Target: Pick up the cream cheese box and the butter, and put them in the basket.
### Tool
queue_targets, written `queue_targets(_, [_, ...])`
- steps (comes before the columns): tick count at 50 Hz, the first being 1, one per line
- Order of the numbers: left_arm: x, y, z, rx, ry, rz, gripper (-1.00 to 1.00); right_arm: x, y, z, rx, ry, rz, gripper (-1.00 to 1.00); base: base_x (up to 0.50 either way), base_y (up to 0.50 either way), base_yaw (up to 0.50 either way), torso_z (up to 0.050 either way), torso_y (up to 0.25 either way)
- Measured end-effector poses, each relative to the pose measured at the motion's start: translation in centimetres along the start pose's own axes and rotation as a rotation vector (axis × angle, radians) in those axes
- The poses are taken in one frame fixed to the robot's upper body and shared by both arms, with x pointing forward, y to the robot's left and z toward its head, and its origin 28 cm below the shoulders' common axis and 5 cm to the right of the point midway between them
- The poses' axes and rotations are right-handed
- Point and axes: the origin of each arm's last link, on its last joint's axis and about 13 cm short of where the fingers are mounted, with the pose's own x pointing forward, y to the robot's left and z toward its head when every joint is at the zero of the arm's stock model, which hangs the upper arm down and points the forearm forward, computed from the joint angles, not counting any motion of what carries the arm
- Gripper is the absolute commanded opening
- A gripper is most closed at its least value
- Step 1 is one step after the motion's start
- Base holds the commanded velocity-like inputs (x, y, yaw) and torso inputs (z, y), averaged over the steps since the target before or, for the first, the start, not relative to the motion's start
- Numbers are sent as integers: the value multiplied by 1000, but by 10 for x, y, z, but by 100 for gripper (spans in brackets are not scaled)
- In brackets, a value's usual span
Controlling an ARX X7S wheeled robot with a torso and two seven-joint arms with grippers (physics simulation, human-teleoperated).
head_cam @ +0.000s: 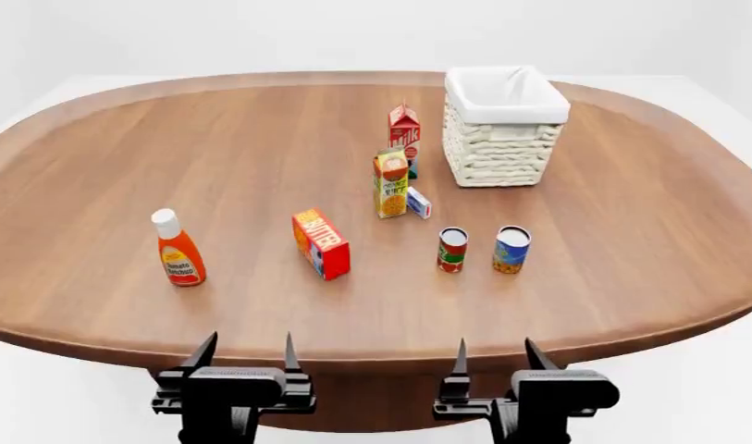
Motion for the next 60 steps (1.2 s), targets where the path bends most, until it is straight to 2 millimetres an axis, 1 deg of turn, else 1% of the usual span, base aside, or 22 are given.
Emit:
queue_targets(13, [0, 0, -3, 12, 1, 0, 100, 0, 0, -4, -2, 15, -1, 100, 0, 0, 0, 0, 0])
queue_targets(18, [0, 2, 2, 15, -23, 10, 100, 1, -3, 1, 4, -1, -18, 100, 0, 0, 0, 0, 0])
queue_targets(22, [-1, 8, 16, 11, -86, 48, 100, 4, -12, 16, 22, -62, -61, 100, 0, 0, 0, 0, 0])
queue_targets(28, [-5, 24, 51, 17, -245, 152, 100, 6, -32, 51, 51, -248, -158, 100, 0, 0, 0, 0, 0])
queue_targets(34, [-16, 40, 86, 44, -425, 266, 100, 0, -50, 88, 81, -469, -257, 100, 0, 0, 0, 0, 0])
queue_targets(40, [-30, 51, 113, 65, -585, 366, 100, -11, -61, 114, 97, -653, -319, 100, 0, 0, 0, 0, 0])
queue_targets(44, [-39, 56, 124, 69, -667, 422, 100, -17, -63, 126, 100, -741, -334, 100, 310, -49, 0, 0, 0])
queue_targets(49, [-46, 61, 134, 68, -738, 478, 100, -24, -64, 134, 100, -814, -335, 100, 500, -93, 0, 0, 0])
queue_targets(60, [-54, 66, 142, 67, -805, 537, 100, -32, -61, 143, 96, -888, -303, 100, 500, -58, 0, 0, 0])
